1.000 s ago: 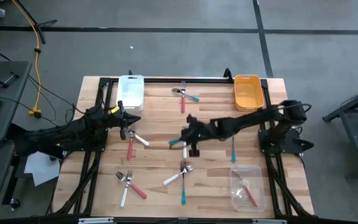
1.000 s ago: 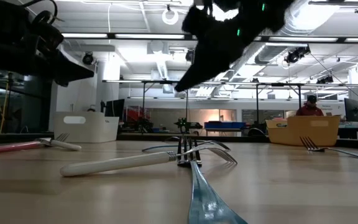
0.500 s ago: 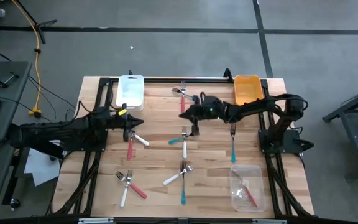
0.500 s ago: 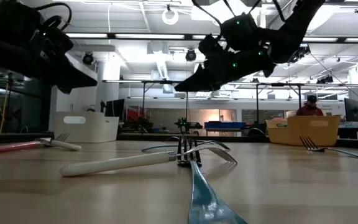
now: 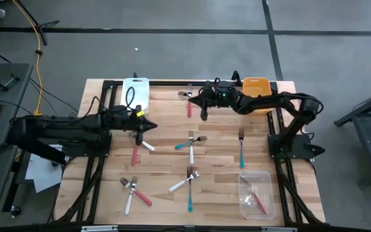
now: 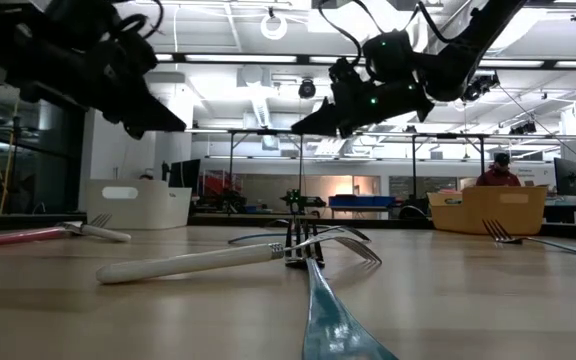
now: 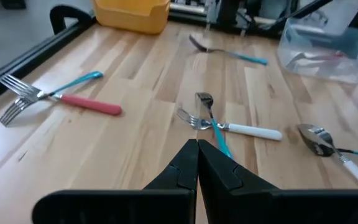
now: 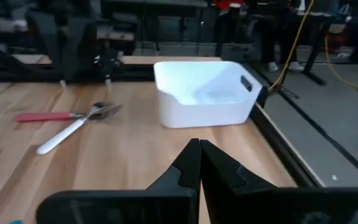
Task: Sort silverware by color (type)
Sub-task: Put the center blue fork into the white bin
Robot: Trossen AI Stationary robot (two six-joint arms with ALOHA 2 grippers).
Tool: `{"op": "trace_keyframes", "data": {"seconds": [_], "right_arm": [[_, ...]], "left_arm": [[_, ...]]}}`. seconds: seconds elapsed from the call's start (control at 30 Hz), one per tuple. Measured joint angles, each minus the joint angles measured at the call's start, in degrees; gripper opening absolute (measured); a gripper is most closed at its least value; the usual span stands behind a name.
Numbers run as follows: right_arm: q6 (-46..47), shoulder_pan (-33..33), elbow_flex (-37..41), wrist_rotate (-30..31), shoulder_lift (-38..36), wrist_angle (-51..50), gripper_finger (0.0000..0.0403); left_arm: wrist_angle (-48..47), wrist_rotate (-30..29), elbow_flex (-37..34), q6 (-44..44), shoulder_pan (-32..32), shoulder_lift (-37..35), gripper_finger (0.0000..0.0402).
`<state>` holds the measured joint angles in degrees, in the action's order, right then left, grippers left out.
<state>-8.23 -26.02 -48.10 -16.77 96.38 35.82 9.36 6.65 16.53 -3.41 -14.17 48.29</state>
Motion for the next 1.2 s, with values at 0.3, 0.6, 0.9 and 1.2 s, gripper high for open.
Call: {"op": "trace_keyframes", "data": {"seconds": [0.3,0.6,0.9,1.2], "right_arm": [[-0.68,0.12,0.00,0.03,-0.13,4.75,0.0000],[-1.25,-1.77,0.02,0.11,-0.42,5.76,0.0000],[-2.51,-2.12,0.04,0.09,-0.50,5.12,0.0000],[-5.53,-3.80,0.04,0.06,-0.50,5.15,0.0000]], "left_arm": [[2.91,-3.00,2.74,1.09,0.12,10.54,0.0030],[7.28,-3.03,5.35,1.07,5.84,19.53,0.0072],[7.41,-12.34,9.80,2.62,12.13,28.32,0.0107],[7.08,-11.30,18.63,-2.69,13.22,39.03,0.0150]]}}
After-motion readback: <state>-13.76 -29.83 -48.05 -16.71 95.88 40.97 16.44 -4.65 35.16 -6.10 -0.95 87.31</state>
